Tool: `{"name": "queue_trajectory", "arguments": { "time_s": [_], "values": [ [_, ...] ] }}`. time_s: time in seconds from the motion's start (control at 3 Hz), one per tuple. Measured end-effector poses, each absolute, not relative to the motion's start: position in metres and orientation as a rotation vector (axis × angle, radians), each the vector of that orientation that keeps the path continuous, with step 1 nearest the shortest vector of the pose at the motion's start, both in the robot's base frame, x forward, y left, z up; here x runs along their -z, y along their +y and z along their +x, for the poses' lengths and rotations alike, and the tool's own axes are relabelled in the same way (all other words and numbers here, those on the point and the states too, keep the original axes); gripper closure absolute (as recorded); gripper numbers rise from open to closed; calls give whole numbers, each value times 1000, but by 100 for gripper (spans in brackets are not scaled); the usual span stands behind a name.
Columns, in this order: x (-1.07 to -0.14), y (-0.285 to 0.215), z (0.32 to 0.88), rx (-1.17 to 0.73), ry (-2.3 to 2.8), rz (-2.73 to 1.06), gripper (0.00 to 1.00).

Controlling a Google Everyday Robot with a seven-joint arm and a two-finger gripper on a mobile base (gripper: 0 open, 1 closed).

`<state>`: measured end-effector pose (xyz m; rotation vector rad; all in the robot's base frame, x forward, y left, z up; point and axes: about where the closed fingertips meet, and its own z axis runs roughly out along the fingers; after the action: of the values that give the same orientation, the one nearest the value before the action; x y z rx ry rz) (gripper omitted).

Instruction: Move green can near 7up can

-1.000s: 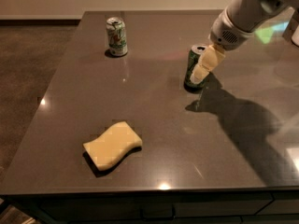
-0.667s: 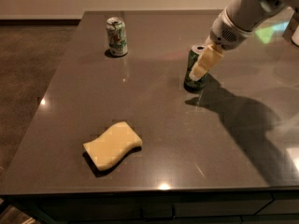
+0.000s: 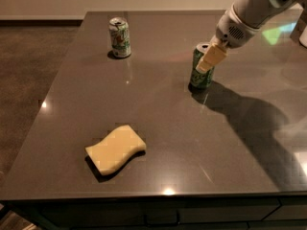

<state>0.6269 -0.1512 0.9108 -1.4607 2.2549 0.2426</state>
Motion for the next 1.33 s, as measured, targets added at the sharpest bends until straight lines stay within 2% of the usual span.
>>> {"name": "queue_trajectory", "arguments": {
  "time_s": [0.33,0.67,1.33],
  "values": [
    [-931,-136,634,-270,2222,-1462,88],
    [-956,-106,644,-311,2172,-1480,100],
    [-981,-18,667,-354,2098,-1541,100]
  ]
}}
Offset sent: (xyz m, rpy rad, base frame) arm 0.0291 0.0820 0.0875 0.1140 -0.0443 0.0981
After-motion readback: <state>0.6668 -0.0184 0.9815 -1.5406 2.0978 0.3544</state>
